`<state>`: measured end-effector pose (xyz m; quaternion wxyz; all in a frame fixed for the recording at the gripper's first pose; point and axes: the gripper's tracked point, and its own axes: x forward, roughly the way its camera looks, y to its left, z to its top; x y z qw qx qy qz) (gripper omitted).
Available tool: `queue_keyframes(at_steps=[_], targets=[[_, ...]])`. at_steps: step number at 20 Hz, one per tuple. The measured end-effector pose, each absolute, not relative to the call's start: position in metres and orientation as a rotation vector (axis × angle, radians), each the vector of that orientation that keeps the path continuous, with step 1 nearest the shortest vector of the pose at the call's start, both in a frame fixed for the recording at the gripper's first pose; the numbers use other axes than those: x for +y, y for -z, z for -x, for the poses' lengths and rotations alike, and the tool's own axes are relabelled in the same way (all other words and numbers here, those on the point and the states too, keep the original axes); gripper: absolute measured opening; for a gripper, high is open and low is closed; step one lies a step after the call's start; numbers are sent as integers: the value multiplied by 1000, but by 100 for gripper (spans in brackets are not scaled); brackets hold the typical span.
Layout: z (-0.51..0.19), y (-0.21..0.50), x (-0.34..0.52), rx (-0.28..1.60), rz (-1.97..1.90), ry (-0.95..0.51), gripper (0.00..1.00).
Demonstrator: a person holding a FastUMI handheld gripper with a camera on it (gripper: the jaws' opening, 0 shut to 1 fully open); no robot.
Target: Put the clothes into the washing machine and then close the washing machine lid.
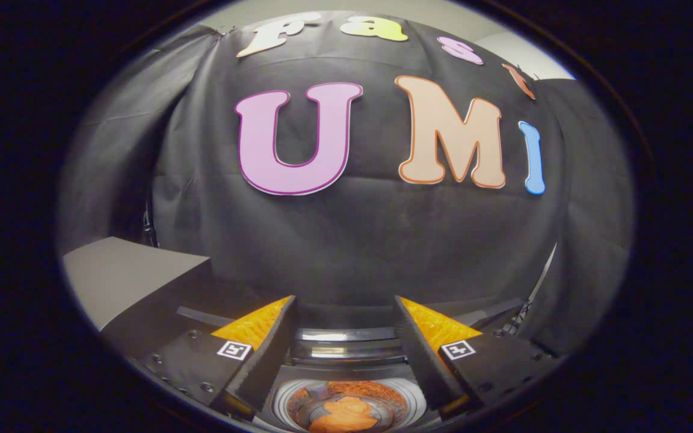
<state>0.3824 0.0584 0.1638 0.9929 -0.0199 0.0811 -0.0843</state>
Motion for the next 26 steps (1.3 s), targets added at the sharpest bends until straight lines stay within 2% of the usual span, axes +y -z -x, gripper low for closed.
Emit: queue_keyframes(at_steps=[13,26], targets=[[-338,-134,44,217,120,172,99],[-284,-163,34,99,104,108,99]])
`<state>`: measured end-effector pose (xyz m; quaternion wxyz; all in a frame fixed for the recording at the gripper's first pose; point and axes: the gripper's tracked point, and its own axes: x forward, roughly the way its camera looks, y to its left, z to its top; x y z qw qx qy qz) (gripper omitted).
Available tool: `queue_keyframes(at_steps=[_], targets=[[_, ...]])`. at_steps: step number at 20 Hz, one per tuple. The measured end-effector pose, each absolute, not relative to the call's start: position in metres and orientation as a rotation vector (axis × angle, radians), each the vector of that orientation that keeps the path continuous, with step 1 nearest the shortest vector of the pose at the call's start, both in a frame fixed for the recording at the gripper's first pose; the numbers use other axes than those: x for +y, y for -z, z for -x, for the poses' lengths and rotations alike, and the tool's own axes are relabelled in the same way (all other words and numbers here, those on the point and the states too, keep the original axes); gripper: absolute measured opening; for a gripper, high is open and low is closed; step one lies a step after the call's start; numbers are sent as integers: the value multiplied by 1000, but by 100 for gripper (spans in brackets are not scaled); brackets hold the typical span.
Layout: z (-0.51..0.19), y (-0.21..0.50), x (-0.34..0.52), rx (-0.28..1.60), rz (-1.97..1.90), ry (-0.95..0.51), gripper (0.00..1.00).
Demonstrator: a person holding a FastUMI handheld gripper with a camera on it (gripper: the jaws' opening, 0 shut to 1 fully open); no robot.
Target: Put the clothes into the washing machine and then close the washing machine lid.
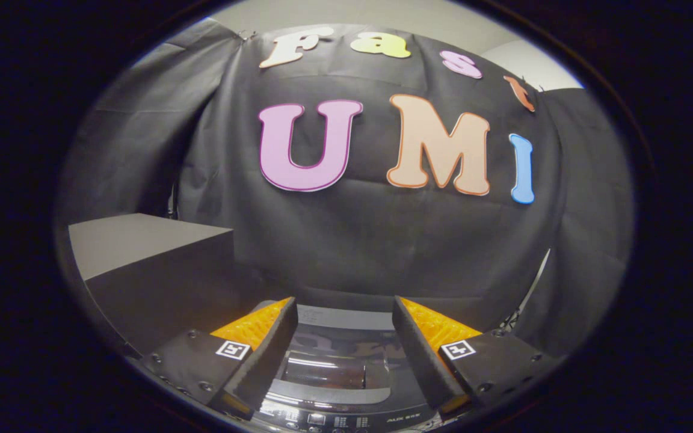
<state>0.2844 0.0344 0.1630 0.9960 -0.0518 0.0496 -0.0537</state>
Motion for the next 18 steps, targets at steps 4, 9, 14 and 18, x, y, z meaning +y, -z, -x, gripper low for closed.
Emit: queue_keyframes(at_steps=[4,9,14,18], targets=[[-250,-167,28,52,88,81,99],[-205,-160,17,0,9,43,99],[-155,-146,-9,-60,29,53,99],[-106,-122,-24,-63,64,73,99]])
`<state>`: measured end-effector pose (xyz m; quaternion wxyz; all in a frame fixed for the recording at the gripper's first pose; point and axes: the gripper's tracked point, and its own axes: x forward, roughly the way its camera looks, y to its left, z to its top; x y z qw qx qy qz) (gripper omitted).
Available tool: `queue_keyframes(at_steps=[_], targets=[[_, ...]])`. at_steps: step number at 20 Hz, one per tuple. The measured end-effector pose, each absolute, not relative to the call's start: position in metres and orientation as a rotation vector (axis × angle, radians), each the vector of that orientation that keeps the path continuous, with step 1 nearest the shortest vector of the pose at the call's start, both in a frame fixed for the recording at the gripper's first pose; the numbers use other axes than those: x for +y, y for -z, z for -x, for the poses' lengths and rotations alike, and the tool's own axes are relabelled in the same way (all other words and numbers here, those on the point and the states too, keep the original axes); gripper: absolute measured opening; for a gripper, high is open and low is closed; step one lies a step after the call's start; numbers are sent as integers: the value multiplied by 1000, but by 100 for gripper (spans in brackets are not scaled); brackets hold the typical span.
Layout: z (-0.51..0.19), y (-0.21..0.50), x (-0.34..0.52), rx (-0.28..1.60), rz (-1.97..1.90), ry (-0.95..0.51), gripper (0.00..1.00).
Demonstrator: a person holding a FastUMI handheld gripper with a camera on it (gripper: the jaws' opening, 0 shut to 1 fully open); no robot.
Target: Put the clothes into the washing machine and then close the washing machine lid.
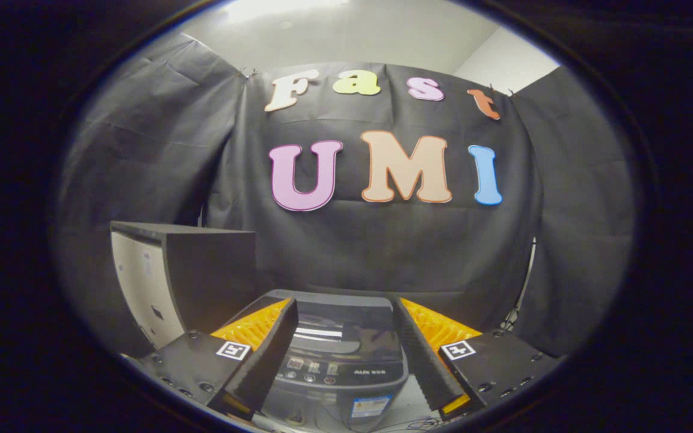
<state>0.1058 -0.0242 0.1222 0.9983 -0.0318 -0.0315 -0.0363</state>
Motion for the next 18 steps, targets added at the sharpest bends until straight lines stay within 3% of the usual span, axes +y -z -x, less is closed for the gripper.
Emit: queue_keyframes(at_steps=[9,18], targets=[[-29,-64,-32,-43,32,95,99],[-11,-14,-12,-21,-26,42,99]])
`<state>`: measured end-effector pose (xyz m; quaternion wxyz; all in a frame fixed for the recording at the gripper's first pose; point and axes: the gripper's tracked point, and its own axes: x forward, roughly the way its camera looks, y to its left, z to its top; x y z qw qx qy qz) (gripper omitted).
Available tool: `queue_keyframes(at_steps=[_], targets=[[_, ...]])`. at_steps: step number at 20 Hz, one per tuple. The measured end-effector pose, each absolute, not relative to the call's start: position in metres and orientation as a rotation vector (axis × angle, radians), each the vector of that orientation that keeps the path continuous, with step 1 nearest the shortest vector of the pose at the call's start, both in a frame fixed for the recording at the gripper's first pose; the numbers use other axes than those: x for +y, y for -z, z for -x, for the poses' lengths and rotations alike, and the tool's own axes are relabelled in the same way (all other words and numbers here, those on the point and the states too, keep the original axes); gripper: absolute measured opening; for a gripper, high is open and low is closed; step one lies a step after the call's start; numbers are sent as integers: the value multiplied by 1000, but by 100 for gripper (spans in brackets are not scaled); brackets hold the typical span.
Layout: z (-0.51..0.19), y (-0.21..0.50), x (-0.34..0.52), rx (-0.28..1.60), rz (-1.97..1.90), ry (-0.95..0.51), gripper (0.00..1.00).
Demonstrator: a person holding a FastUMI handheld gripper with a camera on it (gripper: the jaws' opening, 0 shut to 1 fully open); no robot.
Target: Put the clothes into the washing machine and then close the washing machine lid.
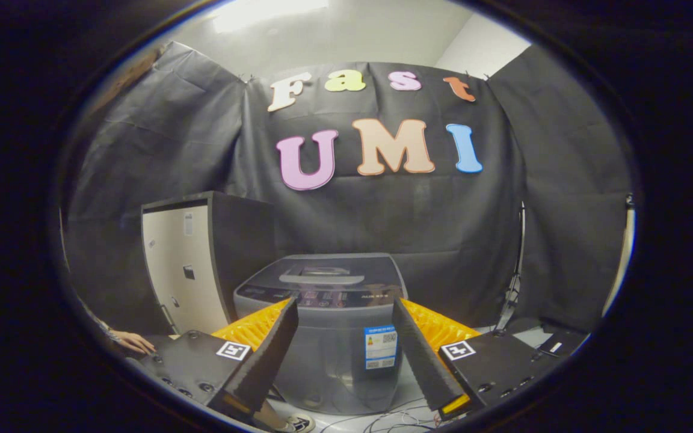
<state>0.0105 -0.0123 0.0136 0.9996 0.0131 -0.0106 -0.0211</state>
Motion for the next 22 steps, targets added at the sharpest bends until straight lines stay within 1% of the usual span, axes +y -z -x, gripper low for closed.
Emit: queue_keyframes(at_steps=[6,12,22], targets=[[-7,8,-8,6,7,34,99],[-7,7,-2,-4,5,6,99],[-9,7,-4,-9,5,4,99]])
